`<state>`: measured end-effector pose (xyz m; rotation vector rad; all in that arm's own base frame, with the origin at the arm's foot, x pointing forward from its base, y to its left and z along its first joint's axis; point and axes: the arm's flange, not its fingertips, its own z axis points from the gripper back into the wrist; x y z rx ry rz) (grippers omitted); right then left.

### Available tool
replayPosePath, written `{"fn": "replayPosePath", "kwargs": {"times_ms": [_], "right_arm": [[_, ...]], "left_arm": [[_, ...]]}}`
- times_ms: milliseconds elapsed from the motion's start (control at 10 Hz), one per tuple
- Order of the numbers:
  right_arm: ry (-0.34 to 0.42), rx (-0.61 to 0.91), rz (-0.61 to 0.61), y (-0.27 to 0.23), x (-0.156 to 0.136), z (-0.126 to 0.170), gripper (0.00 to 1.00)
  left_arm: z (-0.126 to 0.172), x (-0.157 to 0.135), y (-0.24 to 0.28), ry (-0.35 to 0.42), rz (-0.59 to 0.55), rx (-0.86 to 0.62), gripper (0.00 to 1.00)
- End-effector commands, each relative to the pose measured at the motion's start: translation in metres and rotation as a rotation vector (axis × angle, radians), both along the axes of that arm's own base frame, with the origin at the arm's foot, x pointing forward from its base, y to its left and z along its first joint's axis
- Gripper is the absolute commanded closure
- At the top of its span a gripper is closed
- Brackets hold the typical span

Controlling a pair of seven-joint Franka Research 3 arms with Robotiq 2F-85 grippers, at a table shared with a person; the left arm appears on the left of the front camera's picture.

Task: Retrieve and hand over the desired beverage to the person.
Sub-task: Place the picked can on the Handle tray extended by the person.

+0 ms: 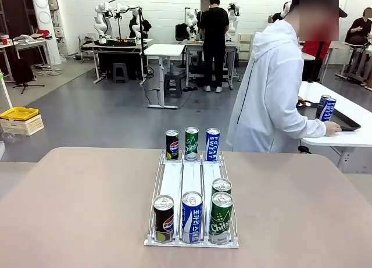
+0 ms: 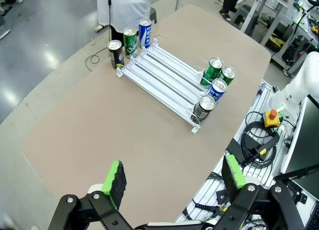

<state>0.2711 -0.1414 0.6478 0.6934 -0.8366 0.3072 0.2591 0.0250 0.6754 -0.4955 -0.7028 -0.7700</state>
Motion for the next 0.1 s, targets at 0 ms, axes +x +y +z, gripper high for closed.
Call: {"fn": "replayPosePath", "kwargs": {"times_ms": [0], "right_arm": [[-0.020, 0.026, 0.020, 0.0010, 0.0031, 0.0000, 0.00]], "left_arm": [[-0.0006, 0.0005, 0.0004, -0.001, -0.006, -0.005, 0.00]]}}
